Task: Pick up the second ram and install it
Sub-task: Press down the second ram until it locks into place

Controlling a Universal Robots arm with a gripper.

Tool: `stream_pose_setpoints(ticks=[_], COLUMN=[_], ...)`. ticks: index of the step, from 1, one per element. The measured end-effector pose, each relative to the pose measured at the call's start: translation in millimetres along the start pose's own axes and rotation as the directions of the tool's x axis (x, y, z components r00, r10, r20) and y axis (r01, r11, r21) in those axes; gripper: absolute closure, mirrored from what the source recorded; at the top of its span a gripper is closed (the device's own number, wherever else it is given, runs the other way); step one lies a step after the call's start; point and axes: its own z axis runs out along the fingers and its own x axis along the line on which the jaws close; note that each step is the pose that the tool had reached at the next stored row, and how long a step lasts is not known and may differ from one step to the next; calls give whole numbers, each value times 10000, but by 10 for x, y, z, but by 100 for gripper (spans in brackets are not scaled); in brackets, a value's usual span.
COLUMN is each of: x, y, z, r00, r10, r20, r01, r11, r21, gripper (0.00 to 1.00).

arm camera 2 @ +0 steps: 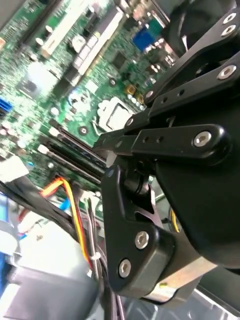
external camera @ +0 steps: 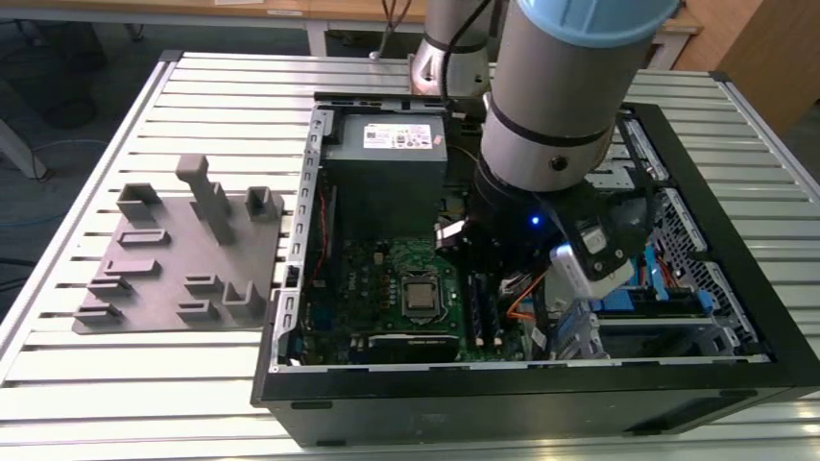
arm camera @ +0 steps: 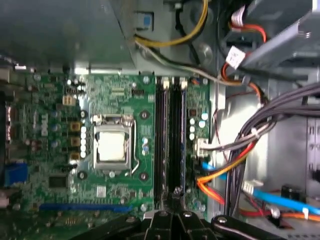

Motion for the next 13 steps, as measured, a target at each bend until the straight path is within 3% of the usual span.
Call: stream_pose_setpoints(ticks=[6, 13], x=[3, 2], y=[248, 254], z=[0, -10], r00=[10000, 10000], r10=[0, 0], r20=[2, 5], r01=[0, 0], r11=[10000, 10000], r21=[1, 0], gripper=[93, 93])
